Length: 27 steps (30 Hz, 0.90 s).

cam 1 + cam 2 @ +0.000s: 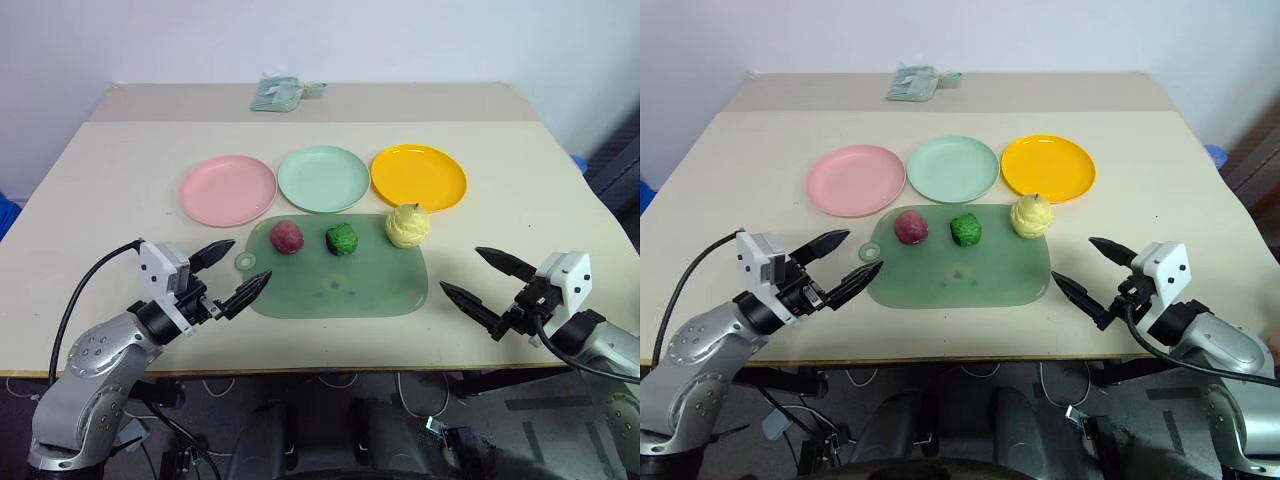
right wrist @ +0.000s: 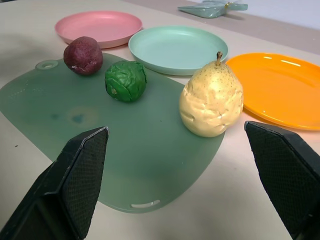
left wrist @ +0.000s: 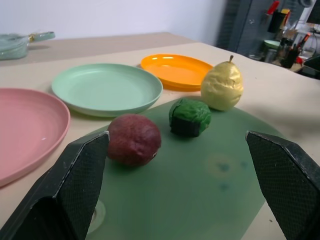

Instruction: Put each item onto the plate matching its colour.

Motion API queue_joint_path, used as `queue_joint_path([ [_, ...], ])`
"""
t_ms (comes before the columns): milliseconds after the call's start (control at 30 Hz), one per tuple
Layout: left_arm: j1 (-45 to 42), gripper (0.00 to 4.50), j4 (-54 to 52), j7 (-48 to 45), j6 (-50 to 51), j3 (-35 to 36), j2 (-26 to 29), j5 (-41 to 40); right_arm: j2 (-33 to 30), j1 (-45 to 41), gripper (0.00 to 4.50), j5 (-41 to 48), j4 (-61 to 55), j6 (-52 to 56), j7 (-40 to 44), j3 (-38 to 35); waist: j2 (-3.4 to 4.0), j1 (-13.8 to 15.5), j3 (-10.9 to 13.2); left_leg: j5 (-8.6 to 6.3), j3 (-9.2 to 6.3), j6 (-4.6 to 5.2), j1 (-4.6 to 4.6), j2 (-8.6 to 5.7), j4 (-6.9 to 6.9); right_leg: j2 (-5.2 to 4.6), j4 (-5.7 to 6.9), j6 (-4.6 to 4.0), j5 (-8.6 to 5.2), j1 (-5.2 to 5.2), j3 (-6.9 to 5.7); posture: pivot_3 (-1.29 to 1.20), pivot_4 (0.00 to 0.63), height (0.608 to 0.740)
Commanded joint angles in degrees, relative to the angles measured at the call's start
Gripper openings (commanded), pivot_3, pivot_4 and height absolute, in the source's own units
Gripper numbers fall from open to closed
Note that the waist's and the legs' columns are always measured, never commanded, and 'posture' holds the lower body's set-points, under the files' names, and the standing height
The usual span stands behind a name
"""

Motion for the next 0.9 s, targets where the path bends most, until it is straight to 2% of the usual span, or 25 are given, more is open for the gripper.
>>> queue_joint_path([
  [33, -2.30, 4.50, 4.42, -2.00, -3.27, -1.43, -0.63, 2.63, 0.20, 0.10, 4.46, 0.64, -2.41, -1.27, 0.35, -1.30, 0.00, 0.11, 0.00, 0.00, 0.00, 0.00, 0.00, 0.00, 0.01, 0.00, 0.00, 0.00, 0.00, 0.00, -0.01, 0.00, 0.150, 0.740],
  [167, -4.49, 4.50, 8.47, -2.84, -5.03, -1.65, -1.45, 4.03, 0.48, 0.04, 4.46, 0.36, -2.19, -1.65, 0.55, -1.02, -0.01, 0.03, 0.00, 0.00, -0.01, 0.01, 0.00, -0.01, 0.06, 0.00, 0.00, 0.00, 0.00, 0.02, -0.06, 0.00, 0.150, 0.740],
  [500, -3.02, 4.50, 13.18, -6.06, -10.45, -0.52, -1.75, 6.30, 1.07, -1.07, 4.46, -0.43, -1.23, -2.95, 1.44, 0.87, -0.01, 0.10, 0.00, -0.07, 0.01, 0.01, -0.01, -0.01, 0.03, -0.11, -0.07, 0.00, 0.00, 0.02, -0.06, 0.00, 0.150, 0.740],
  [667, -5.24, 4.50, 10.74, -0.01, -2.88, -0.94, -1.92, 5.22, 1.02, -3.77, 4.46, 0.50, -0.99, -3.64, 3.41, 2.89, -0.01, -0.02, 0.00, -0.08, 0.00, 0.00, -0.01, -0.01, 0.02, -0.14, -0.06, 0.00, 0.00, 0.02, -0.08, 0.00, 0.150, 0.740],
  [900, -14.41, 4.50, 11.70, 8.32, 9.39, -3.57, -3.32, 5.81, 0.19, -9.35, 4.46, 0.33, 0.97, -4.73, 8.69, 6.55, -0.02, 0.14, 0.01, -0.01, -0.01, 0.13, -0.02, -0.03, 0.06, -0.13, -0.05, 0.01, 0.00, 0.06, -0.19, 0.00, 0.150, 0.740],
])
